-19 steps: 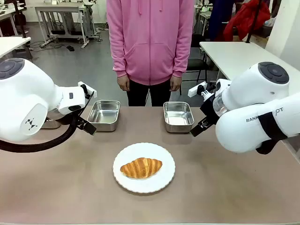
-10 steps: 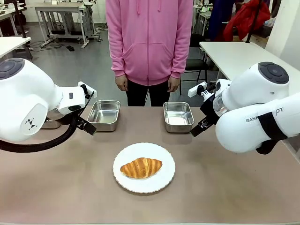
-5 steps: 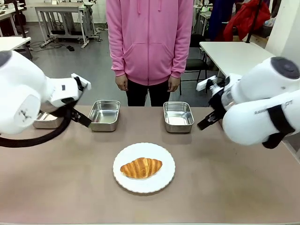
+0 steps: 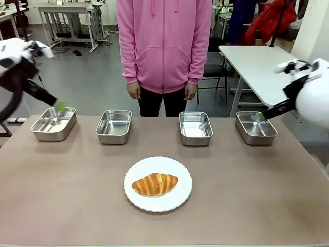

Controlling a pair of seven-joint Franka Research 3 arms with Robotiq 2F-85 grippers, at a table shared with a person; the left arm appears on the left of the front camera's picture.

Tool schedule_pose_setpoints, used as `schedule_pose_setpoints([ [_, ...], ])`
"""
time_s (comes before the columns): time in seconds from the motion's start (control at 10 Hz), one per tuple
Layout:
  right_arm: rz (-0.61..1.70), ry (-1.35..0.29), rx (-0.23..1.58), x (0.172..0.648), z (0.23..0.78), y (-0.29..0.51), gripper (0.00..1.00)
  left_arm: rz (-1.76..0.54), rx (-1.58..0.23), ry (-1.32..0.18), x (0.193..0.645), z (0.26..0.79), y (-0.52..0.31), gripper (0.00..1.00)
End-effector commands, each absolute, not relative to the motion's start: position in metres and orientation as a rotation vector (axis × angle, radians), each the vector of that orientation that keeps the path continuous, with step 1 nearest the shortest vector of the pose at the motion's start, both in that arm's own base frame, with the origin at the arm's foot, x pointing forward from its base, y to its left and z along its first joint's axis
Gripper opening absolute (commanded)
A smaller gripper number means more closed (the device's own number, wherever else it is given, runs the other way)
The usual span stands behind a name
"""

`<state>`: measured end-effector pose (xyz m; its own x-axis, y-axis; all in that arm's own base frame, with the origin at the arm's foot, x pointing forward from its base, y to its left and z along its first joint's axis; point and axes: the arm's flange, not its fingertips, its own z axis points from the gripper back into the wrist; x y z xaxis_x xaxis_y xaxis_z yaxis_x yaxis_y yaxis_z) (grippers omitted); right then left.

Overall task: Place the bread in the container.
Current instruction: Place the Butter Roll into the Airtight Container indicated by the human.

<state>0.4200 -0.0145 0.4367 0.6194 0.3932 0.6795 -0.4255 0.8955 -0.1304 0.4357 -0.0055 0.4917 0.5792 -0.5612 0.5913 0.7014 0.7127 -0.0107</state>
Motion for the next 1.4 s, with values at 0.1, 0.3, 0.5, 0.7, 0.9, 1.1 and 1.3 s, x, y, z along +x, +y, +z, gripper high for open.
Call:
schedule_pose_setpoints([
  [0.1, 0.571, -0.909, 0.143, 0.351, 0.39, -0.064, 1.0, -0.922, -0.367, -0.522, 0.468, 0.482, 0.067, 1.0],
  [0.3, 0.515, -0.831, 0.082, 0.416, 0.436, -0.057, 1.0, -0.894, -0.278, -0.504, 0.457, 0.47, 0.081, 1.0],
  [0.5, 0.515, -0.831, 0.082, 0.416, 0.436, -0.057, 1.0, -0.904, -0.348, -0.545, 0.45, 0.483, 0.075, 1.0],
  [0.7, 0.515, -0.831, 0.082, 0.416, 0.436, -0.057, 1.0, -0.904, -0.348, -0.545, 0.45, 0.483, 0.075, 1.0],
  [0.9, 0.538, -0.859, 0.098, 0.422, 0.447, -0.075, 1.0, -0.918, -0.361, -0.556, 0.457, 0.486, 0.09, 1.0],
  [1.1, 0.525, -0.87, 0.107, 0.43, 0.468, -0.107, 1.0, -0.963, -0.415, -0.597, 0.463, 0.496, 0.108, 1.0],
  [1.3, 0.539, -0.884, 0.157, 0.431, 0.471, -0.137, 1.0, -1.018, -0.48, -0.612, 0.466, 0.496, 0.126, 1.0],
])
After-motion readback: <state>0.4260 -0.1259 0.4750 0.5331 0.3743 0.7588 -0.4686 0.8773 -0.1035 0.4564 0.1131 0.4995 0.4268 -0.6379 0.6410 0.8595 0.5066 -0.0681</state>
